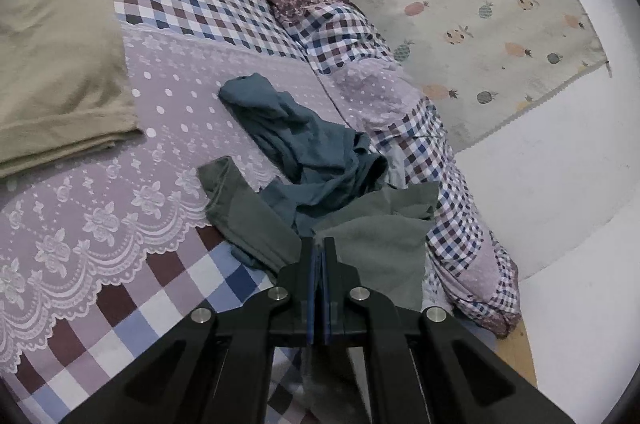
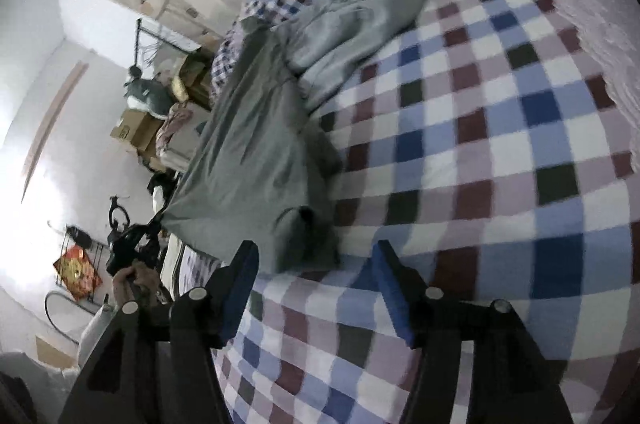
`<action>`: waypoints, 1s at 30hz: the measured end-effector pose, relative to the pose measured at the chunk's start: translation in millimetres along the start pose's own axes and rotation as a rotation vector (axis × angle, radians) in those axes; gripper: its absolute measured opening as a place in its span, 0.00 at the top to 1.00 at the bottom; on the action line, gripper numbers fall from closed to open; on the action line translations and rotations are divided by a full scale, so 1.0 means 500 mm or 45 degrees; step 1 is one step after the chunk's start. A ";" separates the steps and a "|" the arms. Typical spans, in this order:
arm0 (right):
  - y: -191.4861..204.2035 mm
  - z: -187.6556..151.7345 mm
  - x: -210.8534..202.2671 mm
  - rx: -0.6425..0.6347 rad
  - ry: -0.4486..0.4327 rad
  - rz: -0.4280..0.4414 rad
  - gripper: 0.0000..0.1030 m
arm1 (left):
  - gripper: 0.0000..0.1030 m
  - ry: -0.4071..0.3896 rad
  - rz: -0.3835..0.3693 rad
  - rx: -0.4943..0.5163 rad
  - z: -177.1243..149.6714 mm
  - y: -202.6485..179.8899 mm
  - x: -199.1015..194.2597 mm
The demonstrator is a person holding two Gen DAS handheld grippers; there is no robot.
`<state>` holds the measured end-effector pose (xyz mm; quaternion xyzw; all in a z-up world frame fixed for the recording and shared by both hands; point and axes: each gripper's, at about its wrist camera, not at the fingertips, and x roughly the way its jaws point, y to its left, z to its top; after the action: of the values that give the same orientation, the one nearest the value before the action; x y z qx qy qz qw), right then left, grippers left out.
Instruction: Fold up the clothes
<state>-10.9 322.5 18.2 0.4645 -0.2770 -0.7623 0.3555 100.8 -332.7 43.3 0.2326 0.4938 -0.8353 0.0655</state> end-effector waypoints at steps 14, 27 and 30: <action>0.107 0.007 -0.037 -0.179 -0.107 0.135 0.36 | 0.99 0.041 0.052 -0.009 0.003 0.019 0.023; 0.137 -0.030 0.030 -0.554 -0.014 -0.431 0.37 | 0.99 0.069 0.059 0.002 -0.007 0.014 0.037; 0.136 -0.011 0.000 -0.517 -0.195 -0.563 0.39 | 0.99 0.064 0.063 0.002 -0.004 0.016 0.036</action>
<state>13.6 281.7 67.2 0.3741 -0.0374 -0.8937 0.2447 88.5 -333.0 27.9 0.2658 0.4887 -0.8277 0.0736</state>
